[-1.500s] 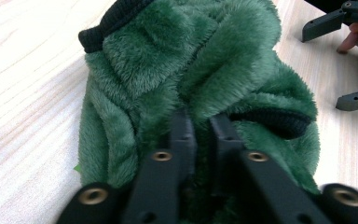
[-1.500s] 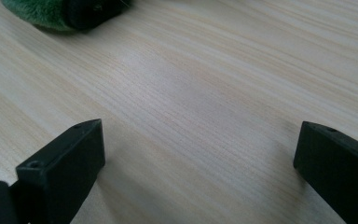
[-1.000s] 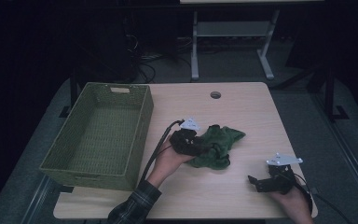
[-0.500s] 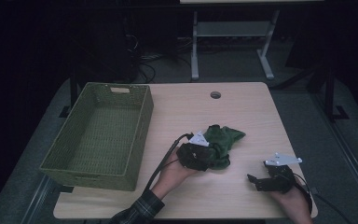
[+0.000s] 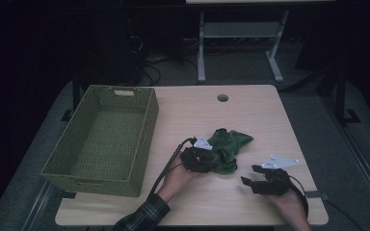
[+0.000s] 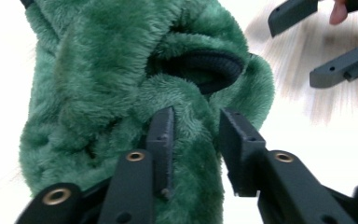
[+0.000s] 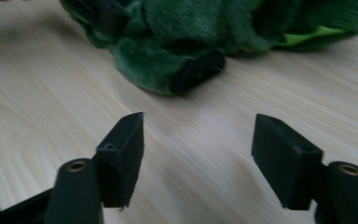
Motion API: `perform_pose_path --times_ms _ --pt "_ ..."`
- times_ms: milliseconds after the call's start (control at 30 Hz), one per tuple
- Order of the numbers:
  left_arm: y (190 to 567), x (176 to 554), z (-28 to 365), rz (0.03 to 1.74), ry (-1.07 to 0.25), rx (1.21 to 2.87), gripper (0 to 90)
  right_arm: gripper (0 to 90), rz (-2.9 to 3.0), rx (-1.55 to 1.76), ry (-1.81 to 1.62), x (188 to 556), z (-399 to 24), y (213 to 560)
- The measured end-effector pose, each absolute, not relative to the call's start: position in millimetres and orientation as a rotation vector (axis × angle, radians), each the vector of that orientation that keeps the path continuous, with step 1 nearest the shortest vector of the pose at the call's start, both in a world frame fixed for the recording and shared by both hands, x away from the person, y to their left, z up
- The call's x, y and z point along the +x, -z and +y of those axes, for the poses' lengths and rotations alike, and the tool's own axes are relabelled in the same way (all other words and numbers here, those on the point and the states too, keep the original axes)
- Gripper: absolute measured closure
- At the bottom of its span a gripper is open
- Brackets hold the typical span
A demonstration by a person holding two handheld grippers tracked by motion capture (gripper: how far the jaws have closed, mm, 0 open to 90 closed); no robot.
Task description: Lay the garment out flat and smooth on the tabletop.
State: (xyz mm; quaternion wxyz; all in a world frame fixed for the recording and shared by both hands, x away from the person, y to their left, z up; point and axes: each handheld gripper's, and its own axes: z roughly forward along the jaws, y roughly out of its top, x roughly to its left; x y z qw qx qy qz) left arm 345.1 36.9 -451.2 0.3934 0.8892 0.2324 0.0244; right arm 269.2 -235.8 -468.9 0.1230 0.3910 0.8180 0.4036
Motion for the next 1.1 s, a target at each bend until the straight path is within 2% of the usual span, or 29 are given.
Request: perform_pose_path --times_ms 200,367,500,600,733,1100 --pt "453 346 38 0.586 -0.049 2.255 80.1 43.3 2.415 1.132 -1.219 280 -219 471" --pt "451 346 38 0.580 -0.046 2.252 83.8 52.2 2.444 1.139 -1.236 288 -210 474" --pt "449 345 40 0.587 -0.028 2.227 84.7 72.1 2.462 1.126 -1.239 292 -206 473" --pt "444 344 42 0.579 -0.023 2.222 85.0 81.3 2.461 1.108 -1.230 292 -205 471" --pt "438 342 45 0.572 -0.017 2.200 85.2 83.9 2.449 1.088 -1.219 291 -209 467" --pt "418 333 65 0.573 -0.033 2.153 85.5 84.0 2.405 1.104 -1.187 286 -231 456"
